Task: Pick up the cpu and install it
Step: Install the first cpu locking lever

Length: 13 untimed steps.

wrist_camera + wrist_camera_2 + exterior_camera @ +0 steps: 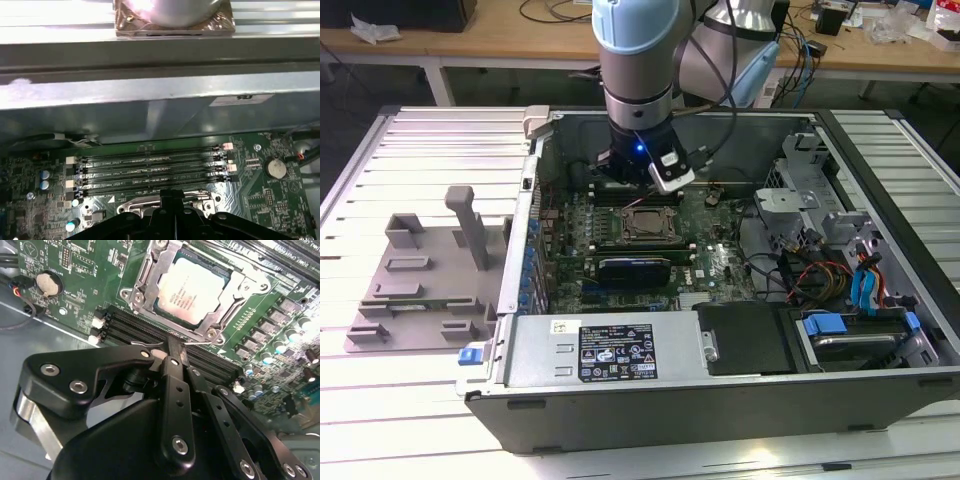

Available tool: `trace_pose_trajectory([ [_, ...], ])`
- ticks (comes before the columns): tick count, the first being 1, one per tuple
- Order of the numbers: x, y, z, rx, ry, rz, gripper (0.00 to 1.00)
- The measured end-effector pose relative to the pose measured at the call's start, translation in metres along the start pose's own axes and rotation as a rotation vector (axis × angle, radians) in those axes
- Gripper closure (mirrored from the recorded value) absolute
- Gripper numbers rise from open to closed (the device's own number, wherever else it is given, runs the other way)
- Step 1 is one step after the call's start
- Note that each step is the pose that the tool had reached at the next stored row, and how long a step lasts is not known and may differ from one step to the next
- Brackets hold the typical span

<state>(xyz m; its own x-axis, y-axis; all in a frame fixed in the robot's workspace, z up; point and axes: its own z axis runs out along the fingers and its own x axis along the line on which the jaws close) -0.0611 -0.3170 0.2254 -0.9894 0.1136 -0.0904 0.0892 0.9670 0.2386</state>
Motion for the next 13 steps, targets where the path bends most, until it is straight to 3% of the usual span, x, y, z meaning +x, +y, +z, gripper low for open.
trace_pose_trajectory([
  [3, 0.0004, 0.0024, 0.0018, 0.0024, -0.0065, 0.026, 0.89],
  [13, 0.0015, 0.0077, 0.0071, 0.0063, -0.0150, 0.061, 0.89],
])
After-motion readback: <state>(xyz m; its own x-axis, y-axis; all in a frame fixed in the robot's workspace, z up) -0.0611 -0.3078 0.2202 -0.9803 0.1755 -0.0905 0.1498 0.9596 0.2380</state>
